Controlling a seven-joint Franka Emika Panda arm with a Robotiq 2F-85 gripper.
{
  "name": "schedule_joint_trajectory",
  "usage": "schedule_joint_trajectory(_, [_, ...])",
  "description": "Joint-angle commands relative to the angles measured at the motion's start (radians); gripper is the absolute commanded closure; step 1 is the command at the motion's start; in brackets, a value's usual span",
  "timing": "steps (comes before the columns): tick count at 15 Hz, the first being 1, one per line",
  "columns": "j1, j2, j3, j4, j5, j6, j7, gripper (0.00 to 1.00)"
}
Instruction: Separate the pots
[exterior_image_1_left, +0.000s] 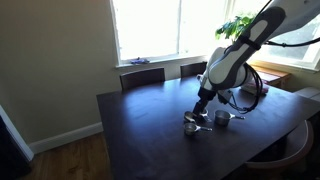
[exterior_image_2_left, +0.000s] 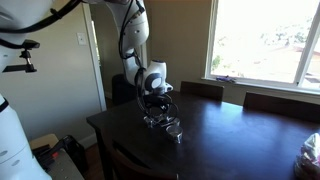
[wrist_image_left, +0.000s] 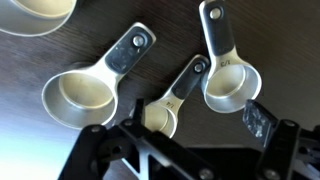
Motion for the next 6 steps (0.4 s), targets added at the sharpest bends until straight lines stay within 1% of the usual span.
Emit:
schedule_joint_trajectory(1, [0.000, -0.129, 0.012, -0.124, -0.003, 0.020, -0.022, 0.00])
schedule_joint_trajectory(3, [0.007, -0.153, 0.014, -0.139, 0.004, 0.007, -0.018, 0.00])
schedule_joint_trajectory(4, [0.011, -0.081, 0.009, -0.063, 0.011, 0.001, -0.019, 0.00])
schedule_joint_trajectory(6, [0.013, -0.100, 0.011, -0.081, 0.012, 0.001, -0.020, 0.00])
